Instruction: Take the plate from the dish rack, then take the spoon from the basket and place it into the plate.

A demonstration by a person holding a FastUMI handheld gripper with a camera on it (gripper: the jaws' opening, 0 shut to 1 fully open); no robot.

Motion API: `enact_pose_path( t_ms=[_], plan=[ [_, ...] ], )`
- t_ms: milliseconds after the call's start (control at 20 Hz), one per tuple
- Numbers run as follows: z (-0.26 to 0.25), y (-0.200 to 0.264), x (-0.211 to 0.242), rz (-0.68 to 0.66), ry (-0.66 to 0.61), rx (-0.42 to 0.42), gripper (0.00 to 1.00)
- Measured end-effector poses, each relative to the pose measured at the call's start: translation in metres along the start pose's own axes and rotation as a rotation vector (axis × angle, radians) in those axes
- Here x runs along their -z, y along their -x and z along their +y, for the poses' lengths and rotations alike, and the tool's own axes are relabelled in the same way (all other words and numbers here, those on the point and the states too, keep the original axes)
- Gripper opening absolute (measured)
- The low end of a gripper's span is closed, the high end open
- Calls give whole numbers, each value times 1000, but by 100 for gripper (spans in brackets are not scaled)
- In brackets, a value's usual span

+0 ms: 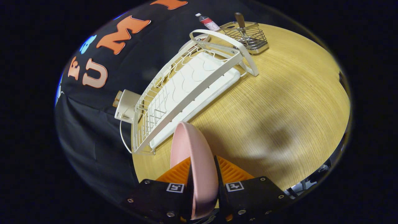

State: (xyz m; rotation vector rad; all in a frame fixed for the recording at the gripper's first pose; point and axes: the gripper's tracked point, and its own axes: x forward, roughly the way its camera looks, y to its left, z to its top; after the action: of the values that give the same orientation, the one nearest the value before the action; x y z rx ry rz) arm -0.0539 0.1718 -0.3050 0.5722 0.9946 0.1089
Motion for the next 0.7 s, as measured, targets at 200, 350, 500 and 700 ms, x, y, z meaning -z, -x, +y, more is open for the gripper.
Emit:
enact_pose_path(
  t_ms=[200, 350, 500, 700],
  plan=[
    [-14, 12, -9, -6, -17, 8, 42],
    [-34, 24, -28, -52, -11, 43, 50],
    [-70, 46, -74, -176, 58, 145, 69],
    [-96, 84, -155, -403, 206, 263, 85]
  ],
)
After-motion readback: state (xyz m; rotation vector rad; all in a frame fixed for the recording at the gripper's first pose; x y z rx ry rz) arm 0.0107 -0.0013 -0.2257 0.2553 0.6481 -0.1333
